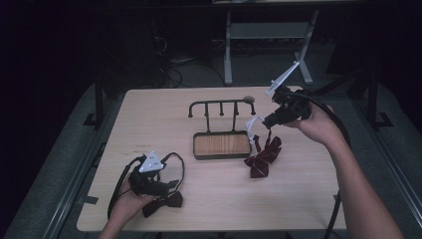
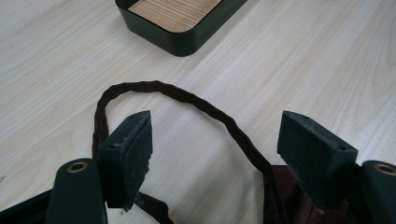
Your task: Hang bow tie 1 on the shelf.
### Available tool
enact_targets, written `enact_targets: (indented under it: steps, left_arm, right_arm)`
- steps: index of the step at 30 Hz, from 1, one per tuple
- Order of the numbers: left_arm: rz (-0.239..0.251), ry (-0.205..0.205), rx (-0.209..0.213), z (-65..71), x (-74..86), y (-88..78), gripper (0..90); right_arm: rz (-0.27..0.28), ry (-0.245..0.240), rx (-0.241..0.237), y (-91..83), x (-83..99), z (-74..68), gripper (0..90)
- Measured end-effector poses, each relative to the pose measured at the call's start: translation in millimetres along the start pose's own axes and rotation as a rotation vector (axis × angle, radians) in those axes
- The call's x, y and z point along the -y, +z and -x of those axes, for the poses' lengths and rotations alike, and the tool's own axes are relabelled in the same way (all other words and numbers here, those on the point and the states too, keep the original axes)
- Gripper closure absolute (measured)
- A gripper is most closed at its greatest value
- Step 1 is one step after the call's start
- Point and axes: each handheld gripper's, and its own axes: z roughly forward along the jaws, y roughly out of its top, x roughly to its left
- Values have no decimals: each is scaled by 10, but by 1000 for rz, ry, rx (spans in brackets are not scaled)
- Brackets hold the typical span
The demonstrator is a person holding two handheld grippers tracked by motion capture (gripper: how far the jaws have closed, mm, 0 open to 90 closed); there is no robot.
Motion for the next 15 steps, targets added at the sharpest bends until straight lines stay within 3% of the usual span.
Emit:
enact_targets:
  steps: [15]
  left_arm:
    - [-6,4,2,-7,2,-9,270]
  right_arm:
    - [-5,25,7,-7,-106,119,837]
